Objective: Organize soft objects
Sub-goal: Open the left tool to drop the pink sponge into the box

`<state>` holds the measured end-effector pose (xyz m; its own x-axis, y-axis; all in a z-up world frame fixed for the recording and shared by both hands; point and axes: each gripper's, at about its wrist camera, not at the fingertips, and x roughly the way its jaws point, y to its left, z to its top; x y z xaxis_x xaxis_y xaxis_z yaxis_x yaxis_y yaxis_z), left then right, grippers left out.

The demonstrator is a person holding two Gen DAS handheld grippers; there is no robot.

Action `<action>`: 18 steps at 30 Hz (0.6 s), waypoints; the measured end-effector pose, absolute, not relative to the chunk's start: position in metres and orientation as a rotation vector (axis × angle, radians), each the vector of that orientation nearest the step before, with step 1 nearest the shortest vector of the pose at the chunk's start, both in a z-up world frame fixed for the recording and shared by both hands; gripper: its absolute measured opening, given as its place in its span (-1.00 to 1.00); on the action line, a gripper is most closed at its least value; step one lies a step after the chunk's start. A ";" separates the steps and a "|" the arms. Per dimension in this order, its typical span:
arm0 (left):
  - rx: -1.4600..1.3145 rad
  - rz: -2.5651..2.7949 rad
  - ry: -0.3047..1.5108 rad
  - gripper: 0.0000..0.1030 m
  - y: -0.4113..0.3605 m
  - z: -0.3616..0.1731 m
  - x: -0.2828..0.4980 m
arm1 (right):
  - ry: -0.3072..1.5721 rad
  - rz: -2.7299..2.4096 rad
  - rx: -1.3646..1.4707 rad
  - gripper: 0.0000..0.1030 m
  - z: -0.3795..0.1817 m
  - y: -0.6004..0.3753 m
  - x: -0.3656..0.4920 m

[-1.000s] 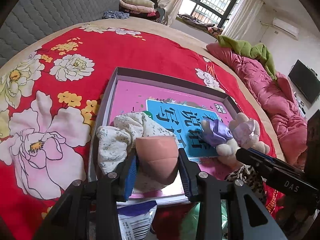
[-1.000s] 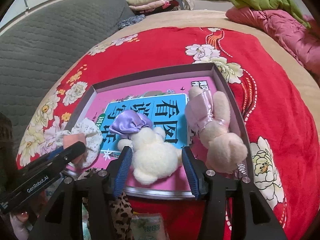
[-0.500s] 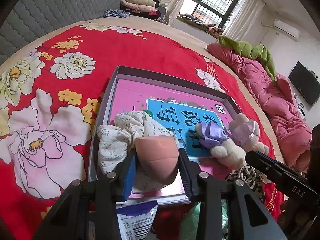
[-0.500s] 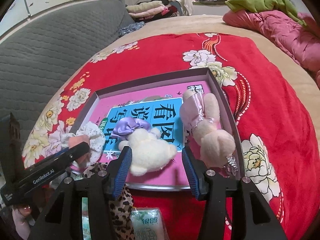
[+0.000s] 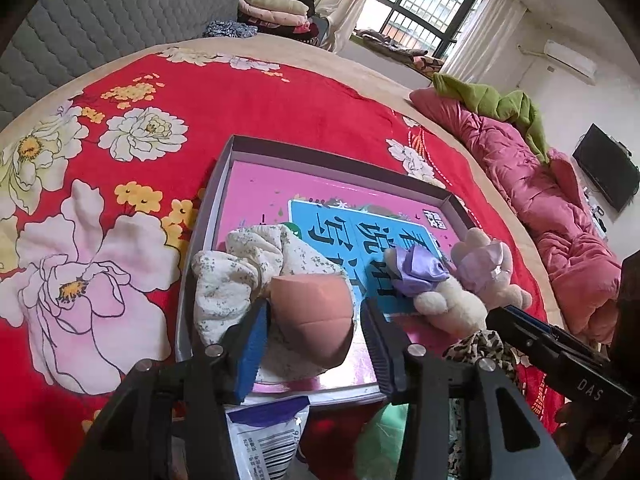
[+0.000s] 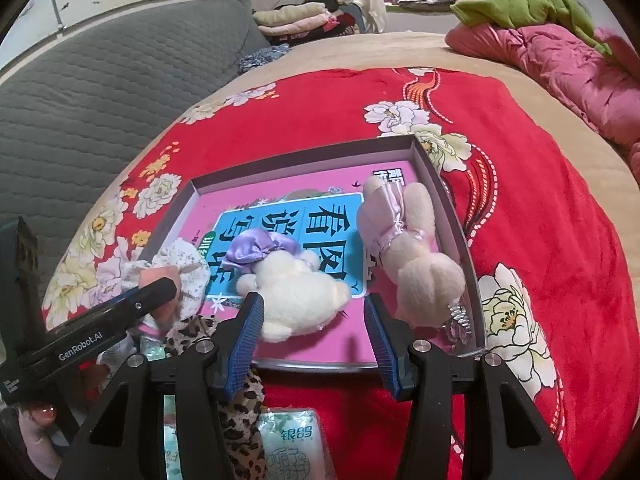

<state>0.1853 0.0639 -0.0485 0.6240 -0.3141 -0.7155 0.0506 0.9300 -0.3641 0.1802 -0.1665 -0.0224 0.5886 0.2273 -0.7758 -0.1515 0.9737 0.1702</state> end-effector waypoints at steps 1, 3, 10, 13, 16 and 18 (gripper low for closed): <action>-0.326 -0.215 0.875 -0.09 0.064 -0.048 0.185 | 0.913 0.223 0.089 0.04 -0.022 -0.166 0.179; -0.326 -0.214 0.873 -0.09 0.064 -0.047 0.185 | 0.914 0.228 0.091 0.05 -0.022 -0.165 0.178; -0.326 -0.213 0.854 -0.05 0.066 -0.044 0.182 | 0.898 0.216 0.074 0.20 -0.019 -0.165 0.175; -0.330 -0.211 0.850 -0.03 0.067 -0.043 0.182 | 0.890 0.211 0.076 0.22 -0.017 -0.166 0.174; -0.325 -0.210 0.844 0.00 0.067 -0.042 0.181 | 0.886 0.200 0.073 0.24 -0.016 -0.167 0.173; -0.322 -0.211 0.838 0.00 0.068 -0.041 0.180 | 0.885 0.201 0.077 0.26 -0.015 -0.167 0.172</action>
<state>0.1805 0.0676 -0.0407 0.6521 -0.3084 -0.6926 0.0568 0.9309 -0.3609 0.1725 -0.1674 -0.0152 0.6160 0.2058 -0.7604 -0.1423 0.9785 0.1495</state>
